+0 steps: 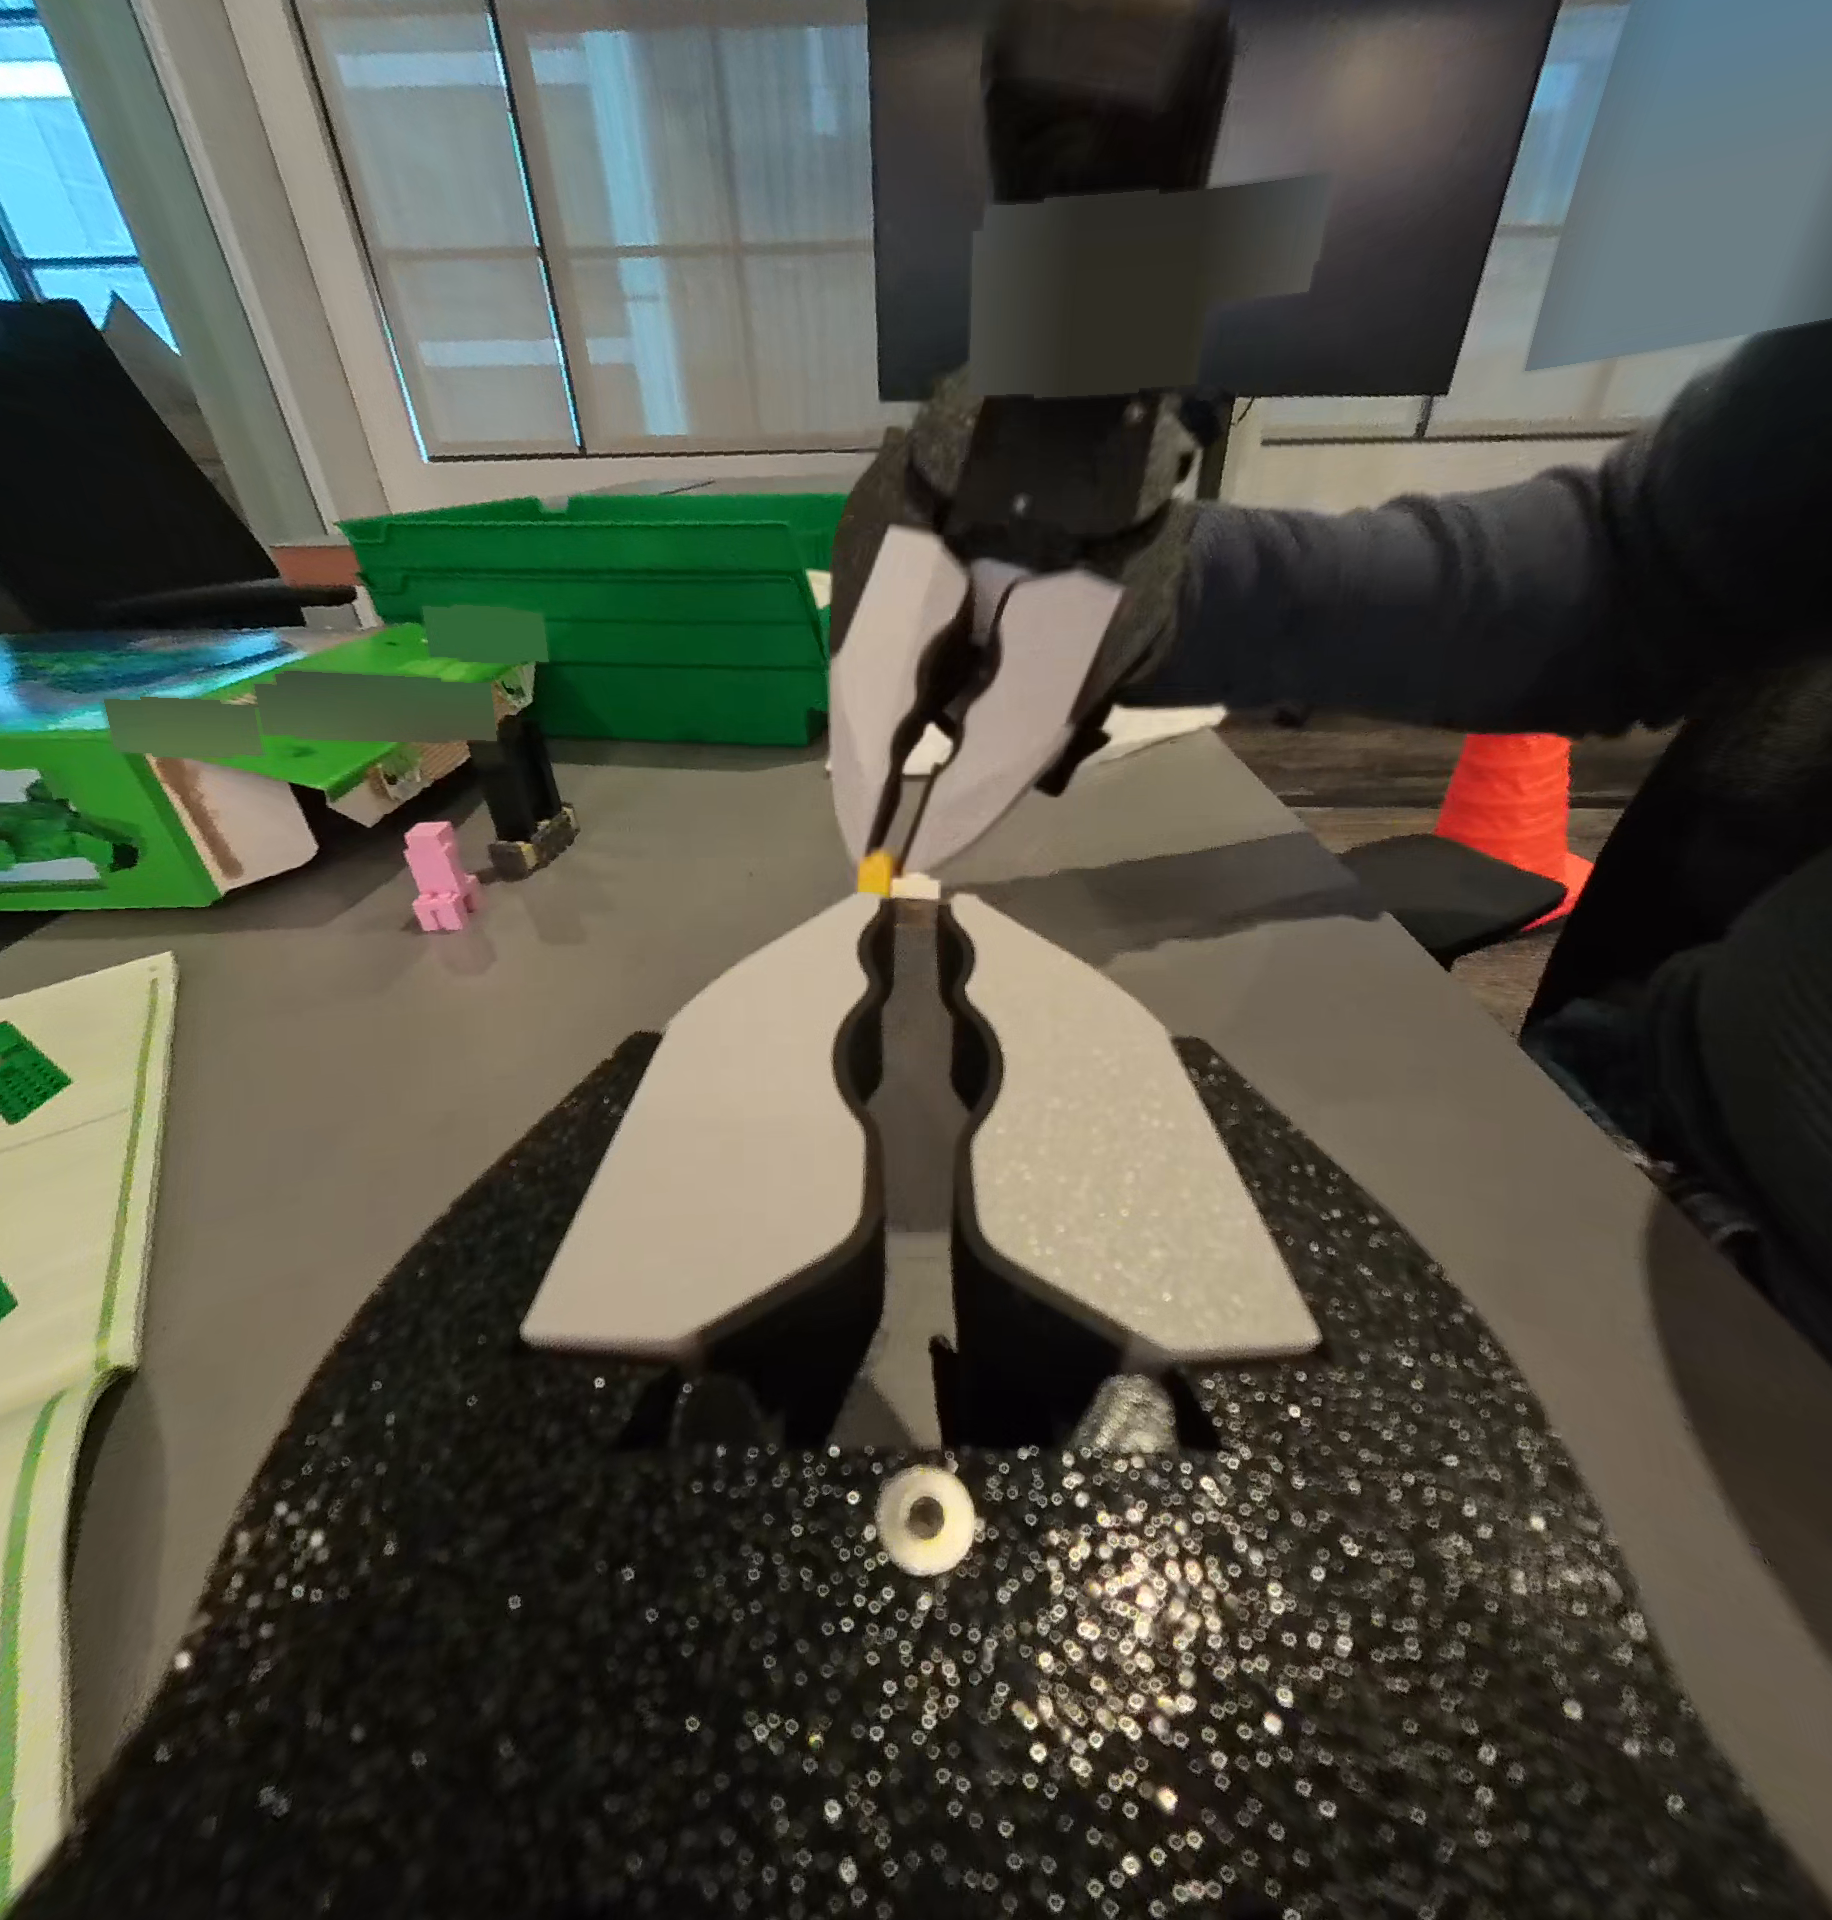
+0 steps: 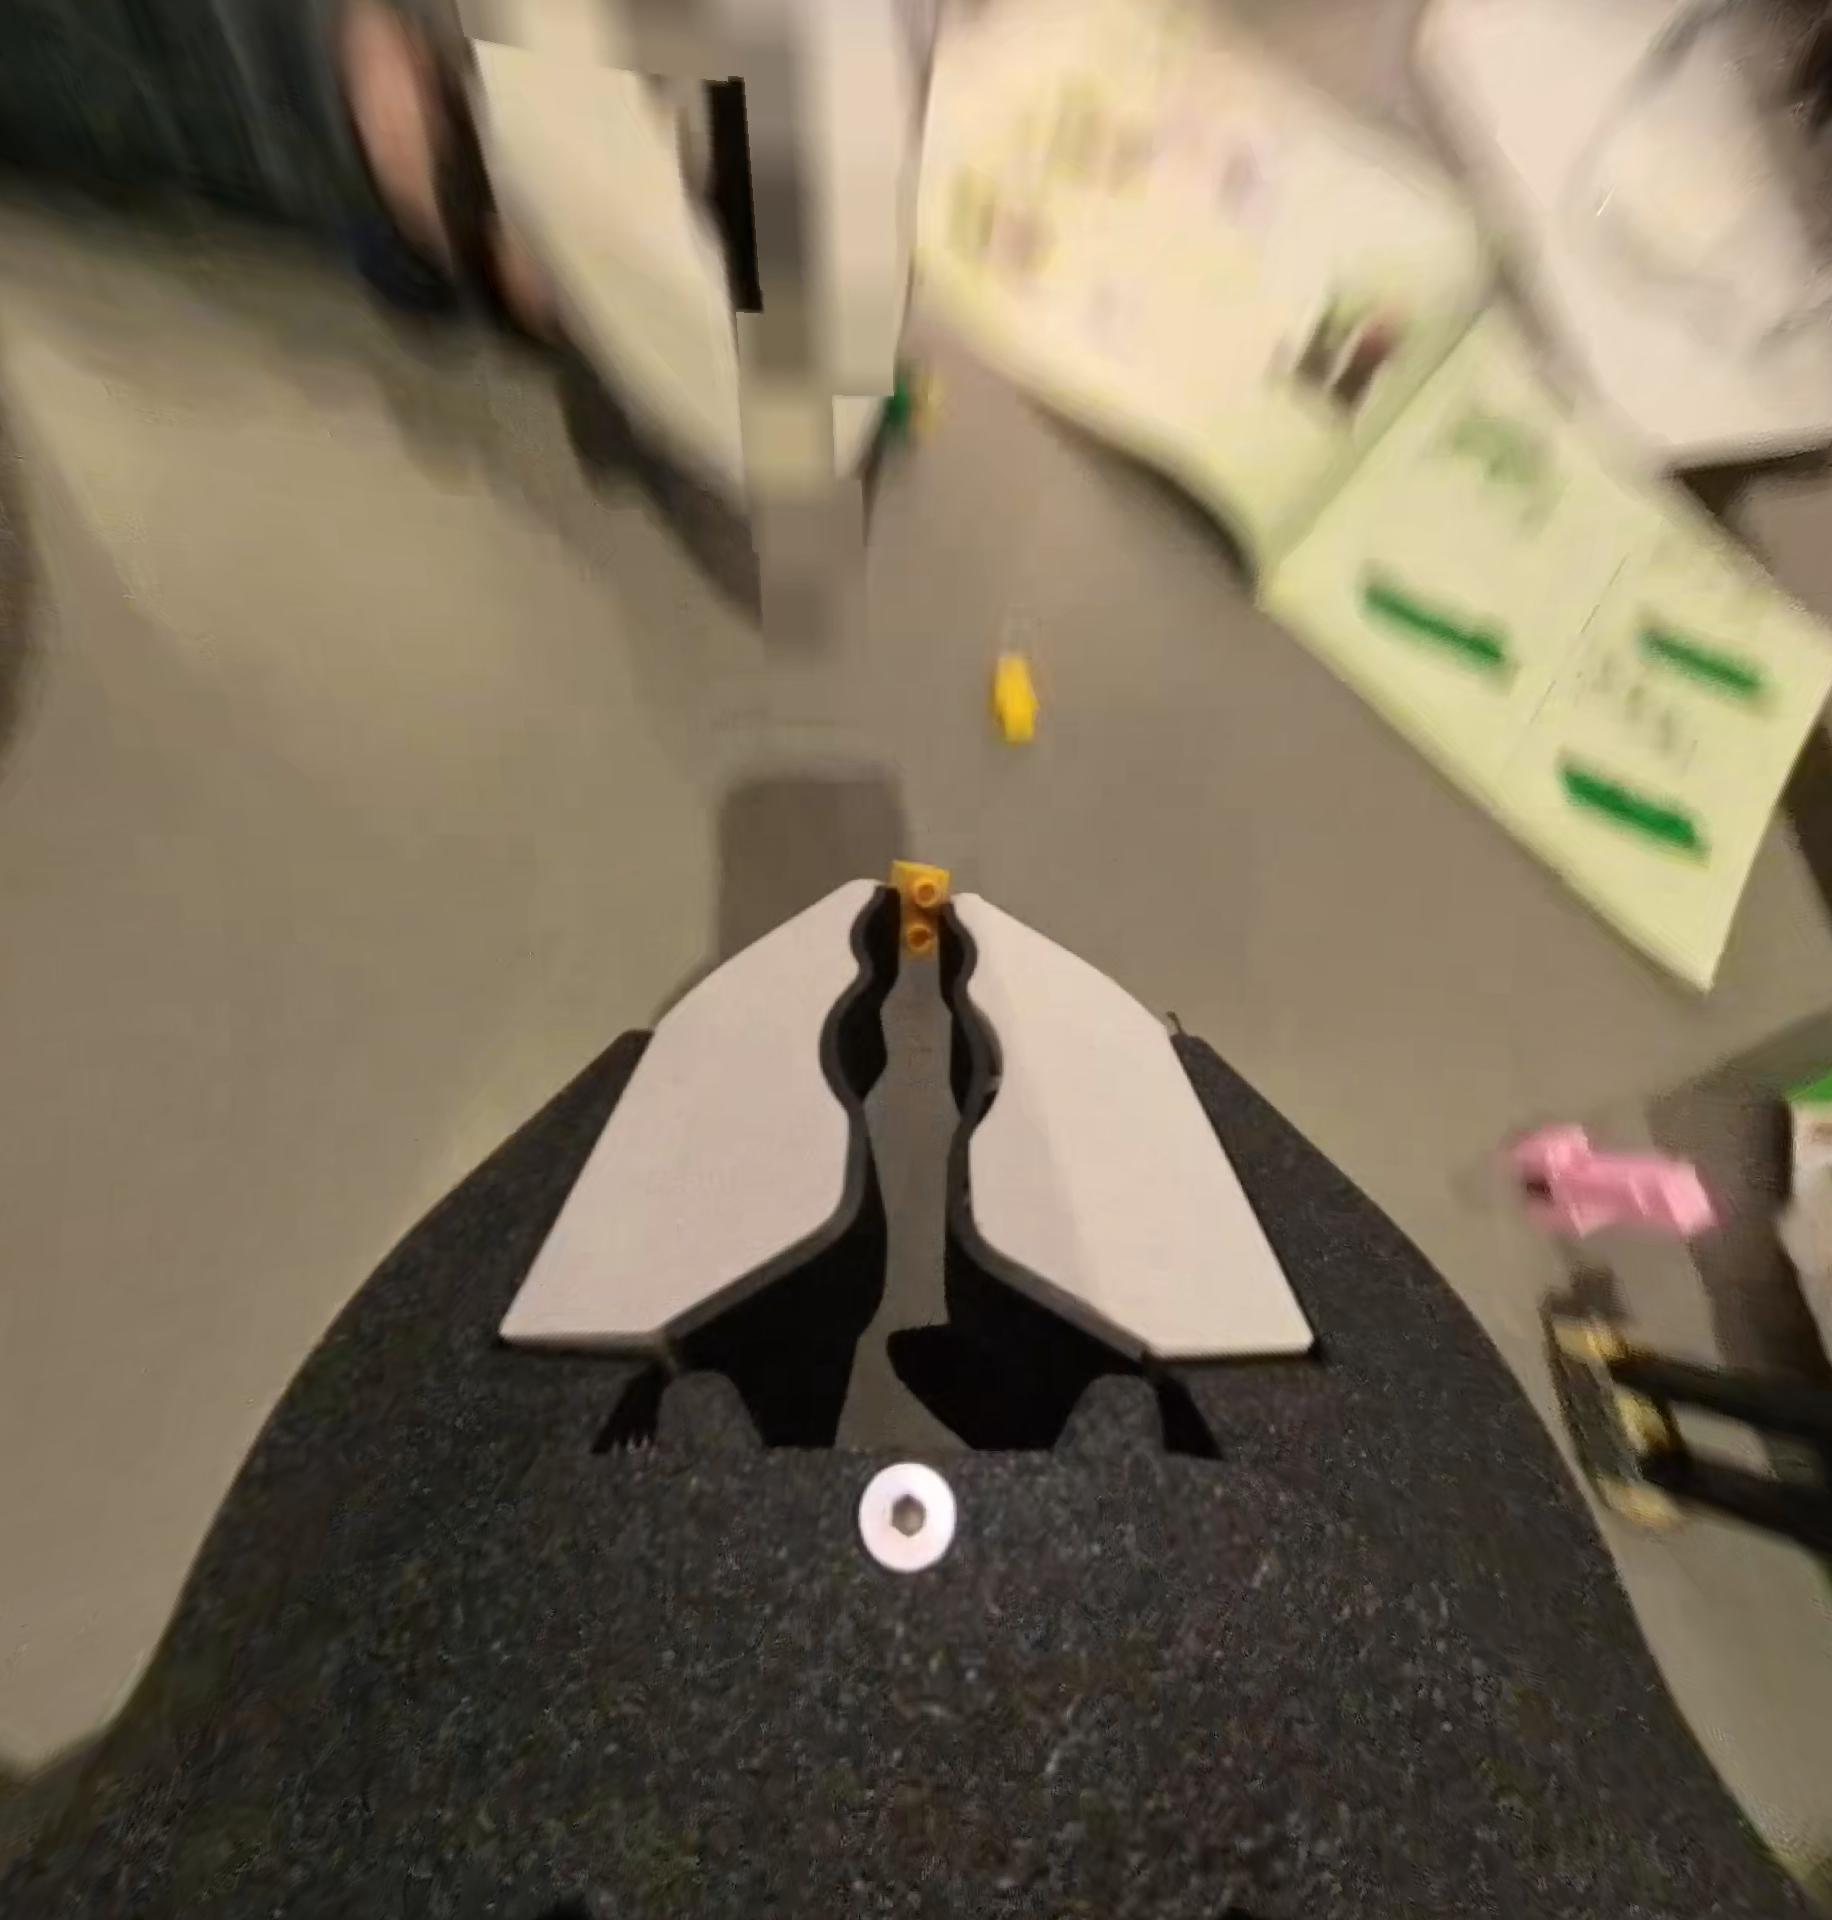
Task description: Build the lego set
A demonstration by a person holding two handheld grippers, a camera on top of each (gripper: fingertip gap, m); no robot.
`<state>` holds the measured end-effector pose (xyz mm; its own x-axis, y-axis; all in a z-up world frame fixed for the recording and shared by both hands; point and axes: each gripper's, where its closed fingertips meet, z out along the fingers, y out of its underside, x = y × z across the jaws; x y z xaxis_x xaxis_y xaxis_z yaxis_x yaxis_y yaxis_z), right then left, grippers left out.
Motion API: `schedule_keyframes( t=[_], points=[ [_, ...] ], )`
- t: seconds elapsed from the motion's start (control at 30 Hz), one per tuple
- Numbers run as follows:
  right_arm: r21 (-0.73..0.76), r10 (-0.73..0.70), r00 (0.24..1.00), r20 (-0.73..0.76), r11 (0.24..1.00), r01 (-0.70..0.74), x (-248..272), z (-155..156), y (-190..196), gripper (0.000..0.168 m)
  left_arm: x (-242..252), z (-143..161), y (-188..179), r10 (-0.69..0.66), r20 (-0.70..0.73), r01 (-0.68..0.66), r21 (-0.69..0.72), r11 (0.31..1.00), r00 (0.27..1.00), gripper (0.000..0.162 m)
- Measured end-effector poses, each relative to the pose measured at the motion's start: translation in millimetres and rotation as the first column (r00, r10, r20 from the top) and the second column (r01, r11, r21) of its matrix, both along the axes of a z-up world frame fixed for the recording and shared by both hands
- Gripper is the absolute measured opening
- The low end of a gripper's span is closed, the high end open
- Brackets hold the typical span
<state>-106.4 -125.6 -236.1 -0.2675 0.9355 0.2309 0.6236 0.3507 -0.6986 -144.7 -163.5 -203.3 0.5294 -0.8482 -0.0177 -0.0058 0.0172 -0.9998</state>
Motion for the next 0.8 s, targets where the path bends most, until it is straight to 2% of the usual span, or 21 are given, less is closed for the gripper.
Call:
schedule_keyframes(
  t=[0.07,0.17,0.27,0.43,0.67,0.8],
  points=[
    [-0.130,0.016,0.975,-0.221,0.990,-0.046,-17.7,29.1,-17.7,0.007,-1.5,0.1,0.5,0.013,0.004,-0.013,-0.005,1.000,1.000,0.007],
    [-0.162,0.046,0.936,-0.350,0.981,-0.109,-30.1,41.8,-32.6,0.007,-0.3,-2.0,-1.2,-0.001,-0.006,0.001,-0.021,1.000,1.000,0.007],
    [-0.208,0.084,0.927,-0.365,0.963,-0.169,-36.8,40.2,-45.2,0.006,3.3,-5.0,-3.9,-0.030,-0.028,0.029,-0.031,0.999,0.999,0.007],
    [-0.174,0.104,0.936,-0.337,0.970,-0.170,-39.3,34.9,-45.5,0.006,6.9,-8.8,-5.2,-0.041,-0.061,0.039,-0.033,0.999,0.997,0.007],
    [0.074,0.137,0.930,-0.340,0.990,-0.119,-40.0,34.0,-43.1,0.006,3.9,-6.5,-3.3,-0.037,-0.026,0.036,-0.053,0.998,0.999,0.007],
    [0.155,0.135,0.922,-0.363,0.984,-0.084,-41.9,35.0,-41.7,0.007,4.4,-6.5,-3.2,-0.037,-0.023,0.035,-0.056,0.998,0.999,0.007]
  ],
)
